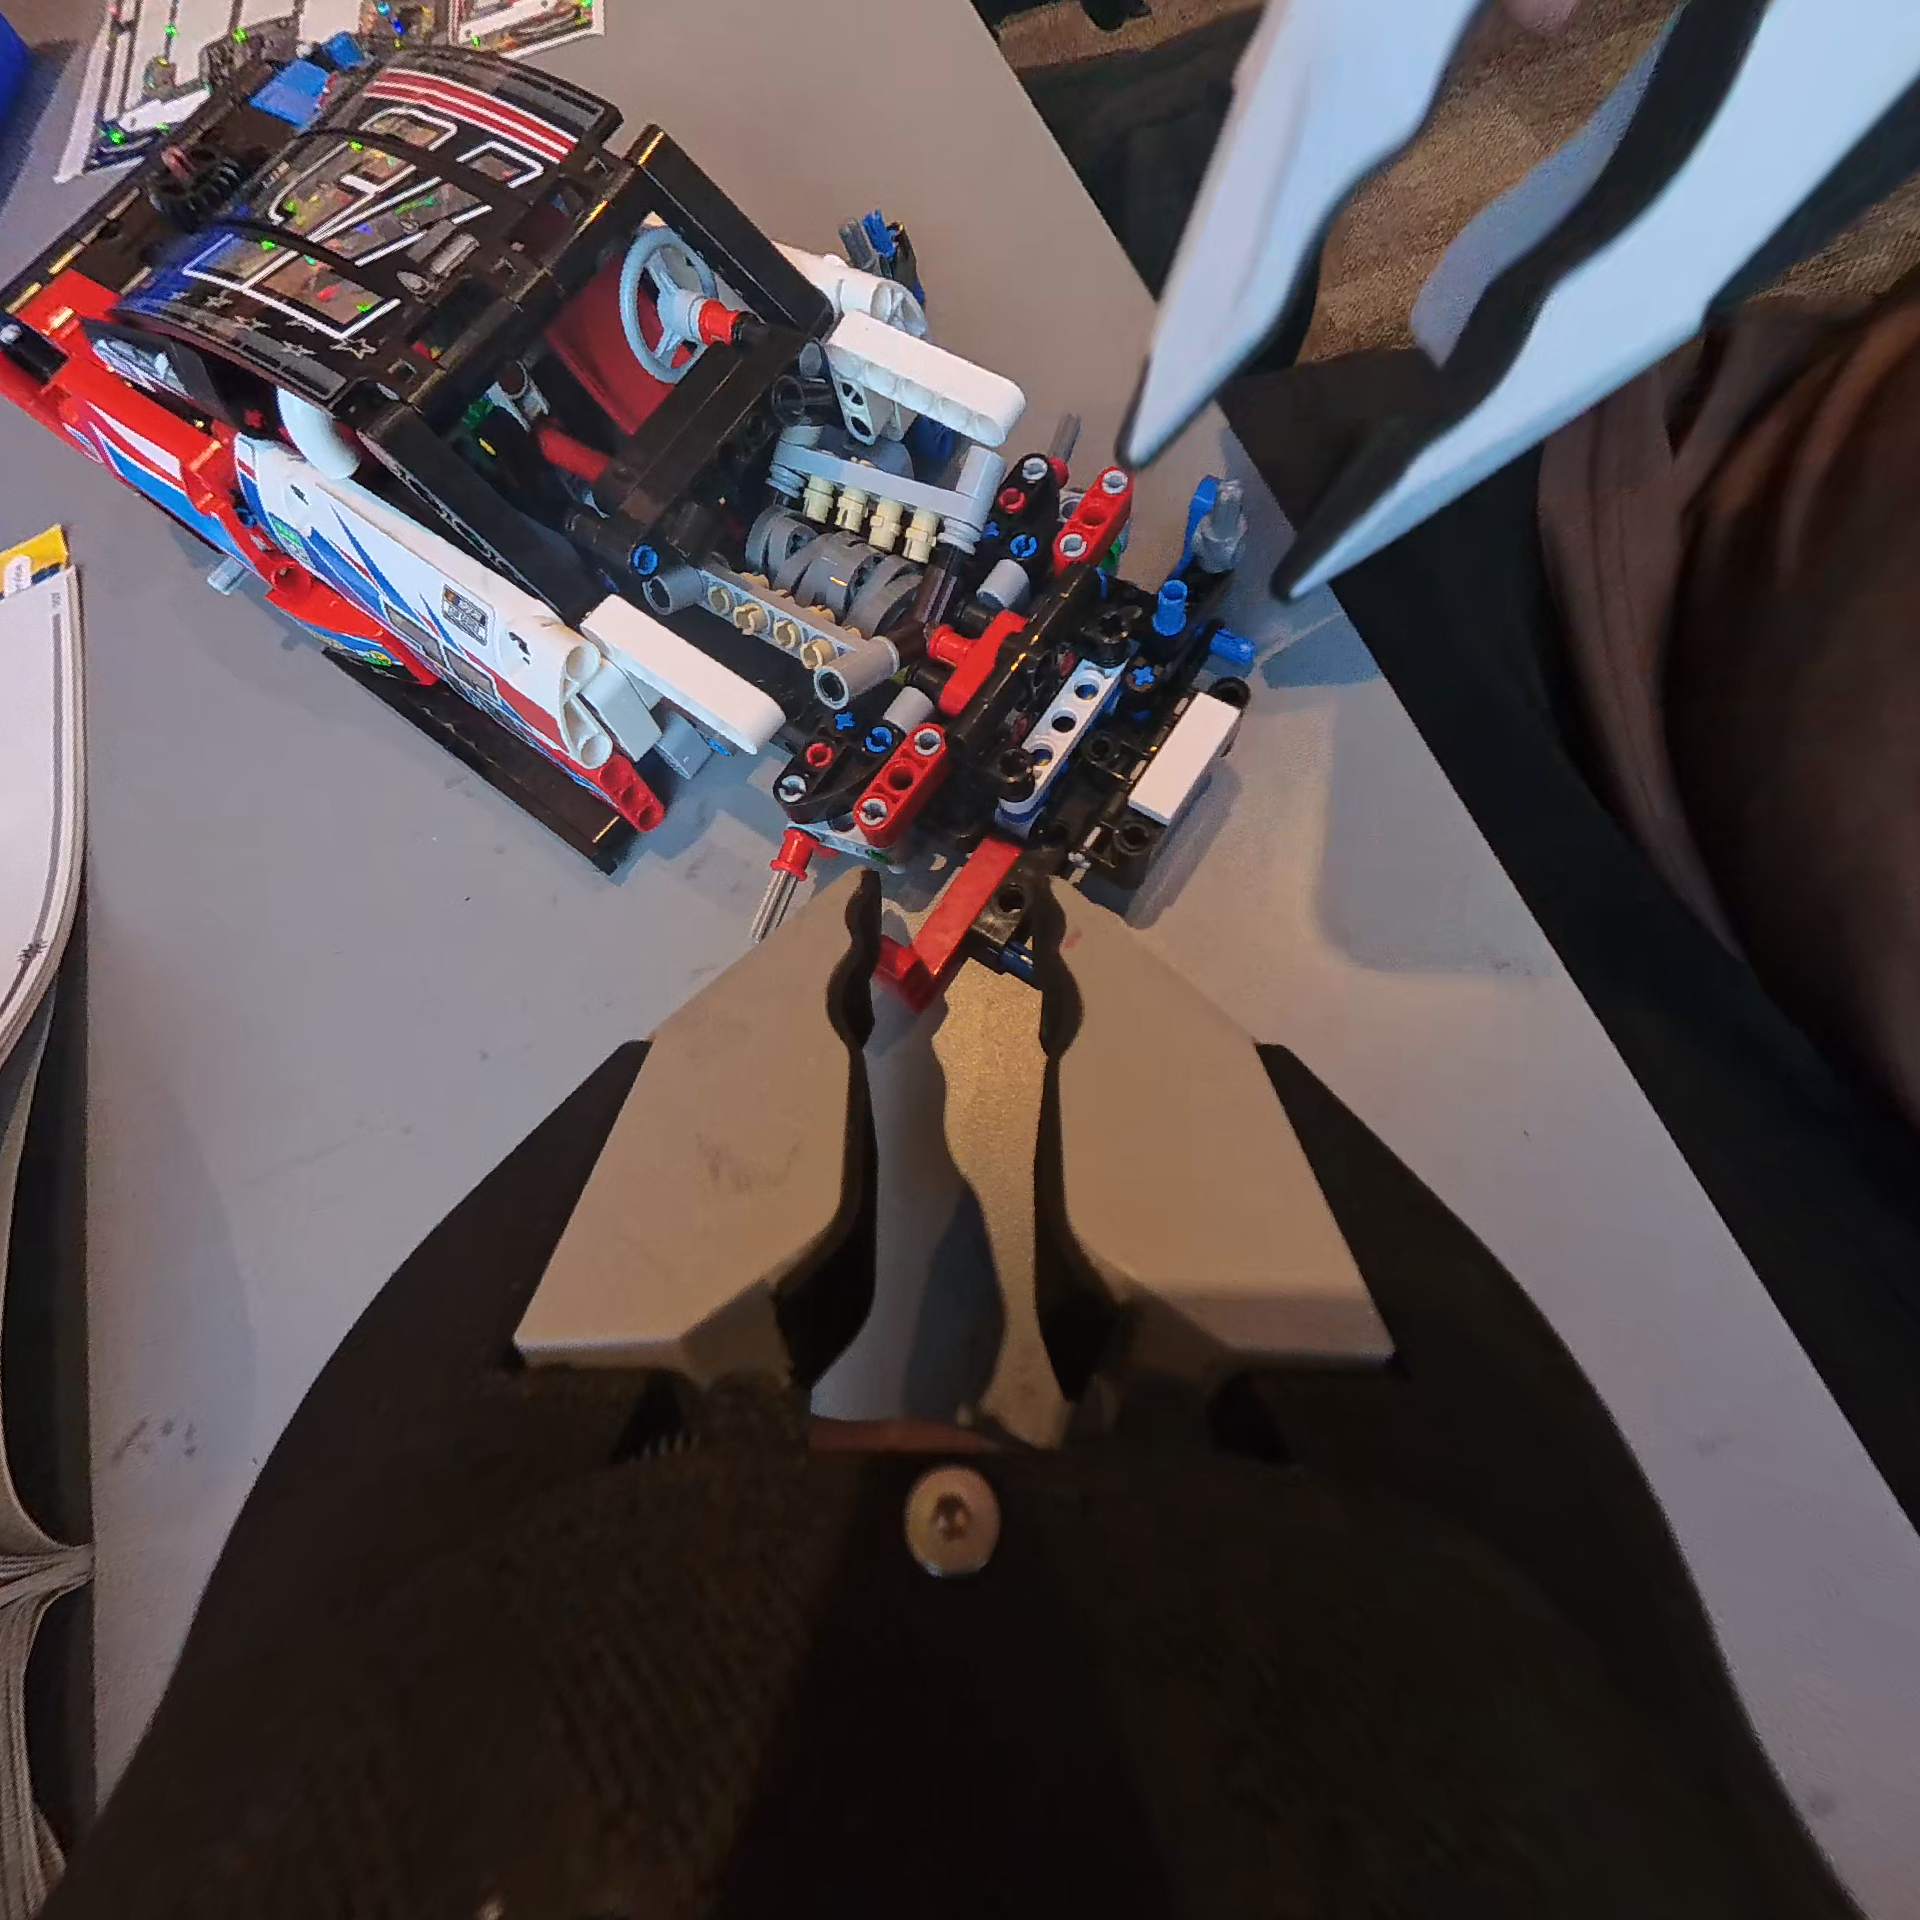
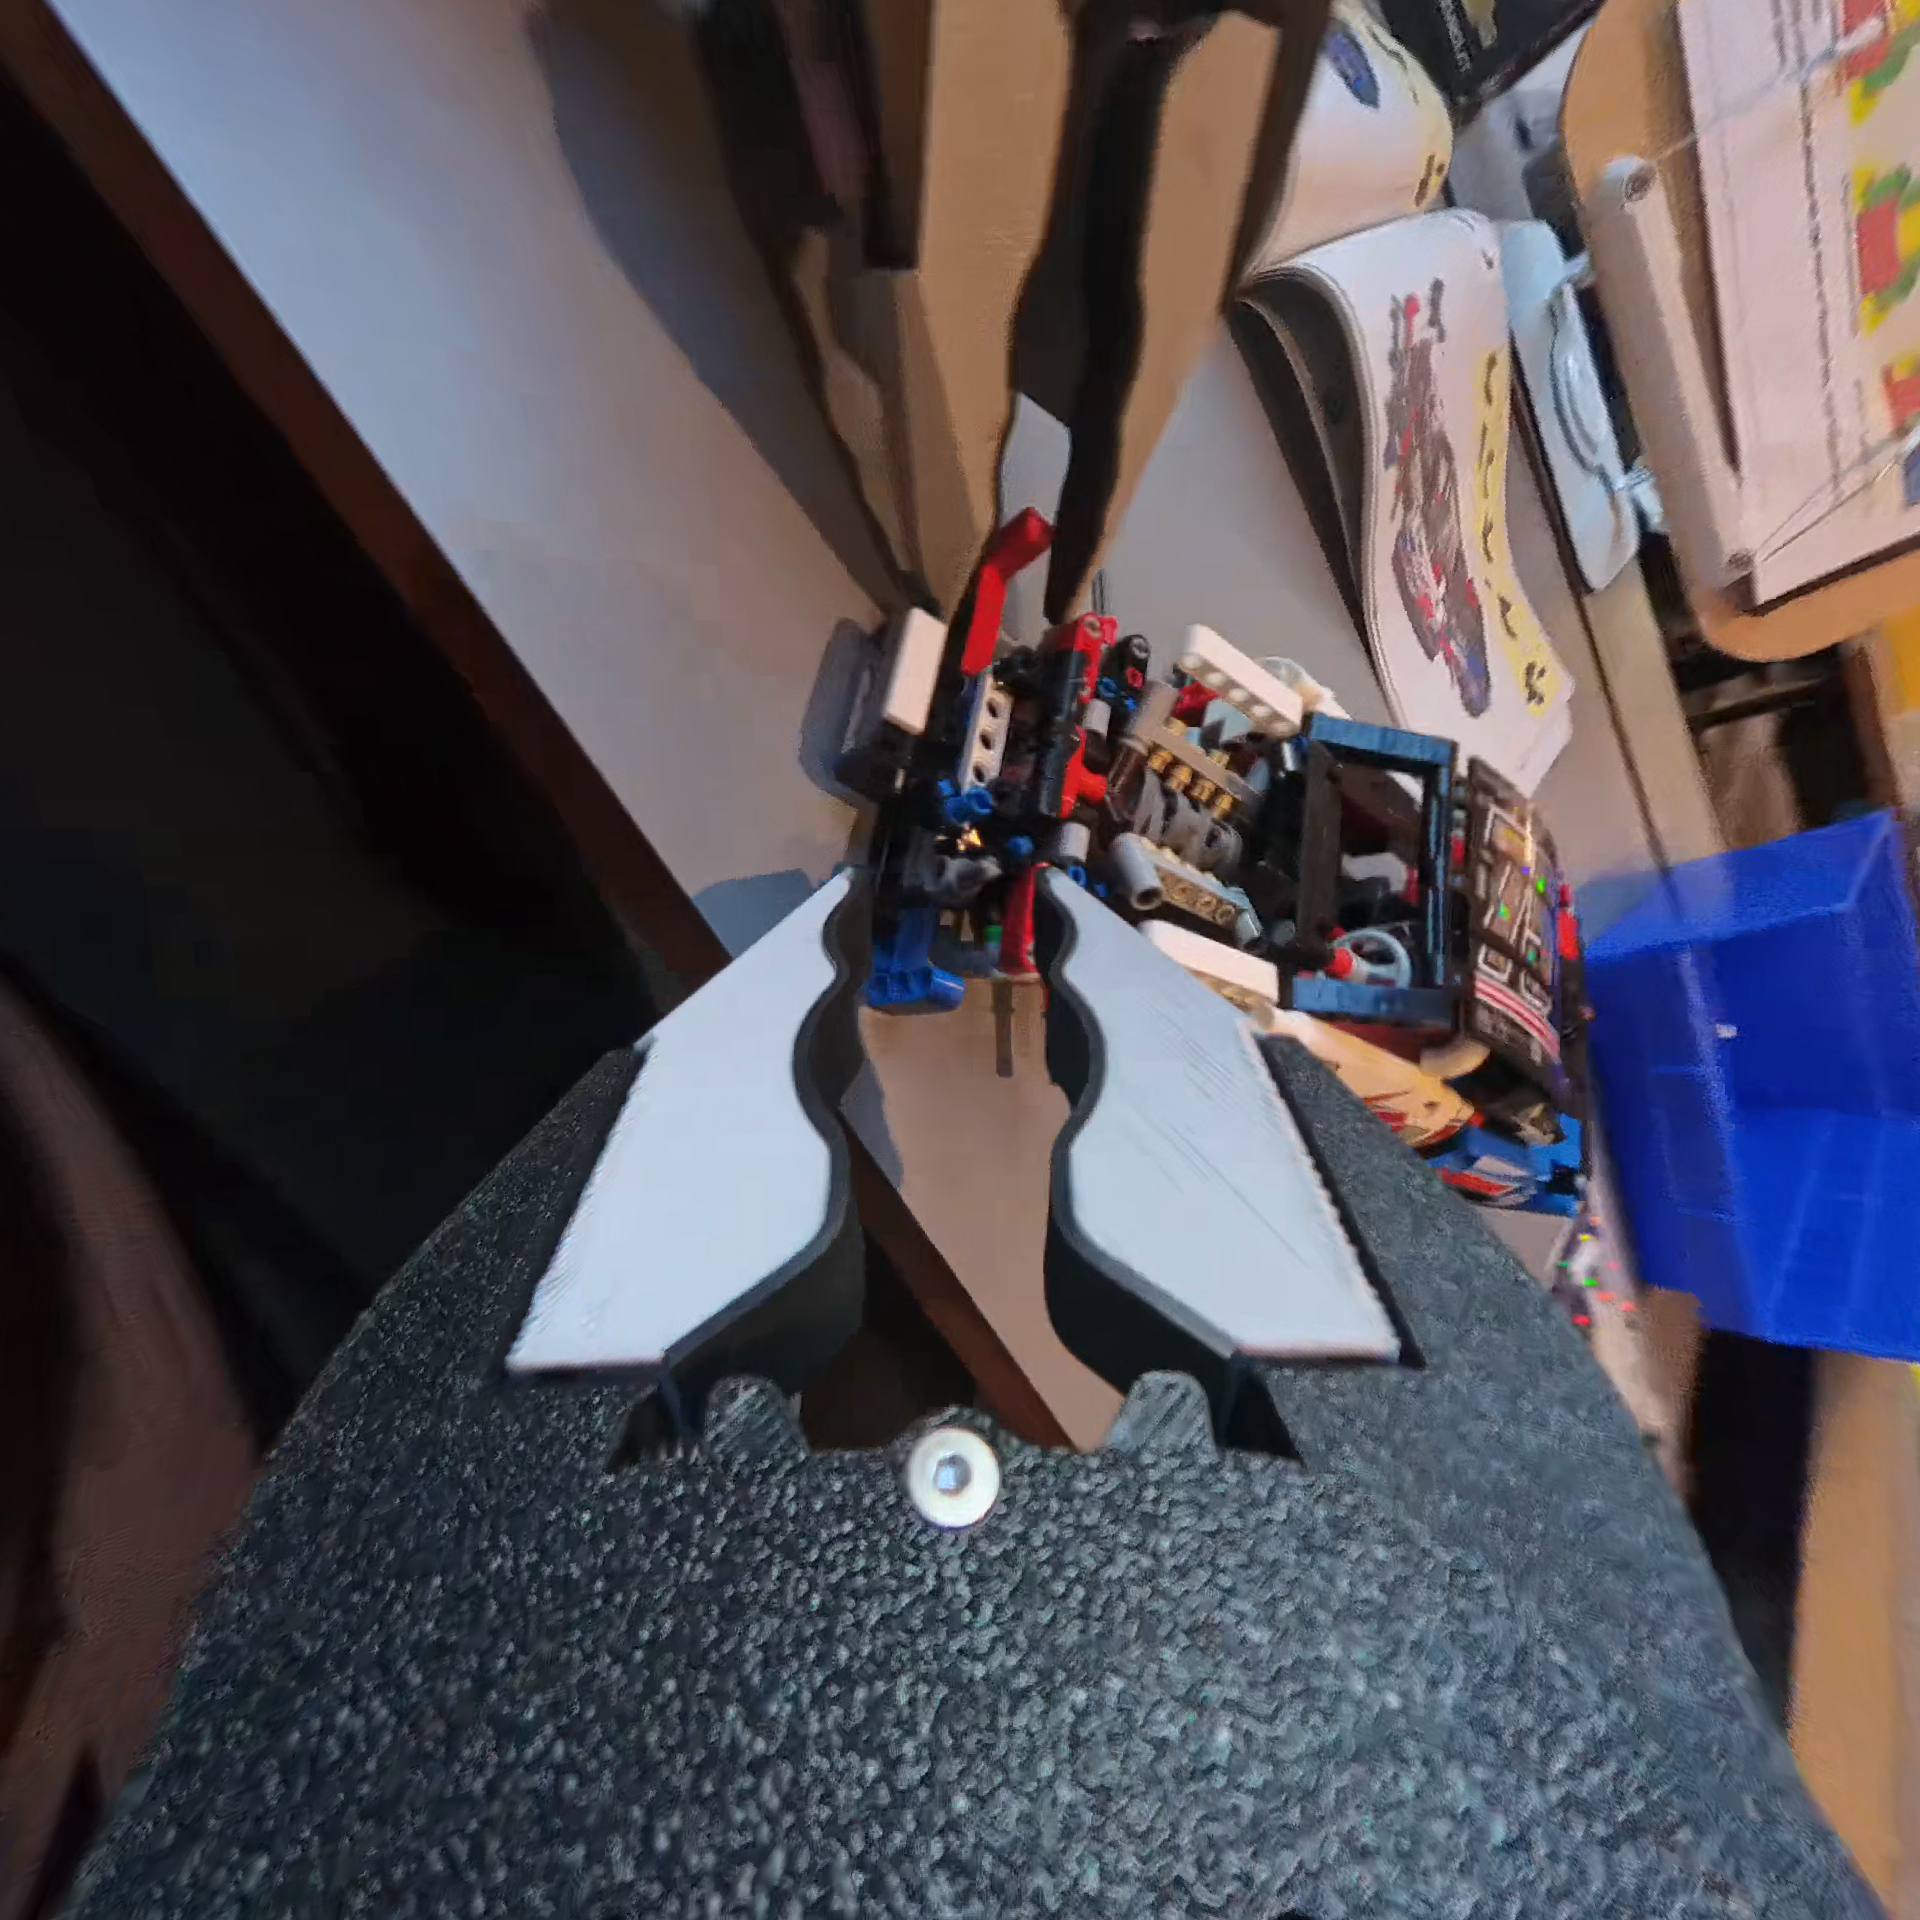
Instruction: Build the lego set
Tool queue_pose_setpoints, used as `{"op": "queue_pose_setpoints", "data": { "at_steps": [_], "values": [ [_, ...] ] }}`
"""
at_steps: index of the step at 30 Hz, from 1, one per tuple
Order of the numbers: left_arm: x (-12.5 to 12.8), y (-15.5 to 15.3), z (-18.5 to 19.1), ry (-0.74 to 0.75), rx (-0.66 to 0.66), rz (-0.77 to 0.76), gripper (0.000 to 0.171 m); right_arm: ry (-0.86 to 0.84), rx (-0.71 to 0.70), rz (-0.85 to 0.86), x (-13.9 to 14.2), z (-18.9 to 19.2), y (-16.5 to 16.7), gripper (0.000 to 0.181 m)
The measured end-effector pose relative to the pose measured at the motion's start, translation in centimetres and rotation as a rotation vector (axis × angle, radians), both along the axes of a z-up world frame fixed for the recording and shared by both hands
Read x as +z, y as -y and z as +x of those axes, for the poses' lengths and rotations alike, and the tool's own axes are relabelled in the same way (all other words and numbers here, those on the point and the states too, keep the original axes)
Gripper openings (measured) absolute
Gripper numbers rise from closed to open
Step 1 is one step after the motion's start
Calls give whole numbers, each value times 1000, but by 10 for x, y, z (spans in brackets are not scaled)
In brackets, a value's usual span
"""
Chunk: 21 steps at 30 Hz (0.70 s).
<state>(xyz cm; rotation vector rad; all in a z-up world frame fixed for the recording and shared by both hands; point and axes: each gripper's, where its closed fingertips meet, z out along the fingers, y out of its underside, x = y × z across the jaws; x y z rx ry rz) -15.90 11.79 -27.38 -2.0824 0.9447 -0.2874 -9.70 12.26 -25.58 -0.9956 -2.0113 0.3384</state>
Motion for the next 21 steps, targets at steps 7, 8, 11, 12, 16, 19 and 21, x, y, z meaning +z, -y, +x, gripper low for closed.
{"op": "queue_pose_setpoints", "data": {
  "at_steps": [7,8,11,12,16,19,21],
  "values": [
    [-1,-1,-2,-14,11,4,27,-42,-20,327,-6,-13,-2,25],
    [-1,-1,-3,-13,17,3,28,-57,-19,376,-5,-14,-1,26],
    [-1,-1,-4,-3,22,-7,28,-94,-29,459,-3,-15,0,27],
    [-1,-1,-4,-1,22,-9,28,-103,-32,474,-2,-15,0,26],
    [-1,-1,-4,10,38,-23,28,-110,-33,462,2,-10,5,24],
    [-2,-1,1,37,46,-55,28,-79,-44,477,2,-9,4,22],
    [-2,-1,4,53,53,-73,28,-61,-49,518,1,-9,0,22]
  ]
}}
